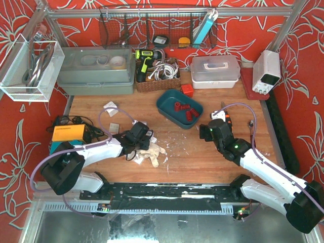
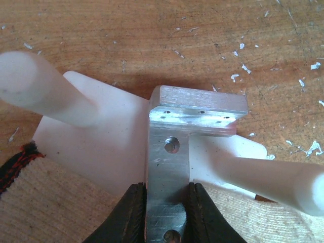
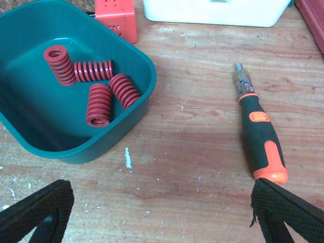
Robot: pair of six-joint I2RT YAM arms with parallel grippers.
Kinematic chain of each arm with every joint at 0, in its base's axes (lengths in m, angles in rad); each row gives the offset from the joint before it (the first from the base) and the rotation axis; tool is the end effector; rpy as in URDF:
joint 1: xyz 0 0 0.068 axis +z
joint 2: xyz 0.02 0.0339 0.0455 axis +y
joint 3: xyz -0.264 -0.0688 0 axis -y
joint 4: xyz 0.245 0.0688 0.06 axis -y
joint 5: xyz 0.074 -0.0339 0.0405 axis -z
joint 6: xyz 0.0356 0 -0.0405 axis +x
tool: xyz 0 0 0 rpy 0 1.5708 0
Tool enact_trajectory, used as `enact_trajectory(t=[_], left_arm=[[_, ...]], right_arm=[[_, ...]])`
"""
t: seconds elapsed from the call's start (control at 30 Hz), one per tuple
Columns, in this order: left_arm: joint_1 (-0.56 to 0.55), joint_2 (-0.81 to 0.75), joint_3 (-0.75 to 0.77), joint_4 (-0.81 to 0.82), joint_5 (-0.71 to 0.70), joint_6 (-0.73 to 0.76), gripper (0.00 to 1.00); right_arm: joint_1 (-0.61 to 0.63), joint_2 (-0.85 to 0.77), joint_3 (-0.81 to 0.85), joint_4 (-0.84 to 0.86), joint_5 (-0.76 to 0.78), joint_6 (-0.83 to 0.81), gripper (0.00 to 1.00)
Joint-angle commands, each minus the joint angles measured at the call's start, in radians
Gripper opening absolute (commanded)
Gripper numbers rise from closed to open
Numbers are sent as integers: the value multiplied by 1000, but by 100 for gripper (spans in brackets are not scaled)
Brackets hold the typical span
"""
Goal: Install the large spring
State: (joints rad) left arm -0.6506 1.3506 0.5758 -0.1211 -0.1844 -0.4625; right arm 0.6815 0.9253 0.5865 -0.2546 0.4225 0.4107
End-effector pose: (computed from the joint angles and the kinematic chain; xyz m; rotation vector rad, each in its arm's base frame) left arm 0.2009 -0.1447 0.1575 0.1517 2.4592 -0.2631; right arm 0.1649 0.1149 0.2400 -0.0462 2.1115 0.1949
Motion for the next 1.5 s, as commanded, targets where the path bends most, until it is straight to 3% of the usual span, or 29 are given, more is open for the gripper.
enact_trajectory(t=[0.0, 0.17, 0.33, 0.53, 0.77, 1.13, 1.3, 1.47], left_arm=[[-5, -43, 19, -46, -42, 8, 16], [-6, -101, 68, -35, -51, 9, 10], [1, -59, 183, 8, -115, 27, 7], [127, 138, 375, 49, -181, 83, 6], [282, 420, 554, 39, -149, 125, 6], [330, 657, 761, -31, -145, 197, 31], [336, 661, 792, -69, -119, 208, 50], [336, 561, 755, -94, -76, 183, 56]], right_arm=[[6, -19, 0, -18, 32, 0, 96], [6, -30, -1, -23, 33, 0, 96], [7, -37, -2, -25, 37, 0, 96], [6, -52, 1, -36, 49, 0, 96], [6, -68, -24, -9, 61, 0, 96], [7, -47, -14, -14, 62, -1, 96], [6, -61, -16, -16, 73, -3, 96], [6, -61, -19, -10, 64, -1, 96]])
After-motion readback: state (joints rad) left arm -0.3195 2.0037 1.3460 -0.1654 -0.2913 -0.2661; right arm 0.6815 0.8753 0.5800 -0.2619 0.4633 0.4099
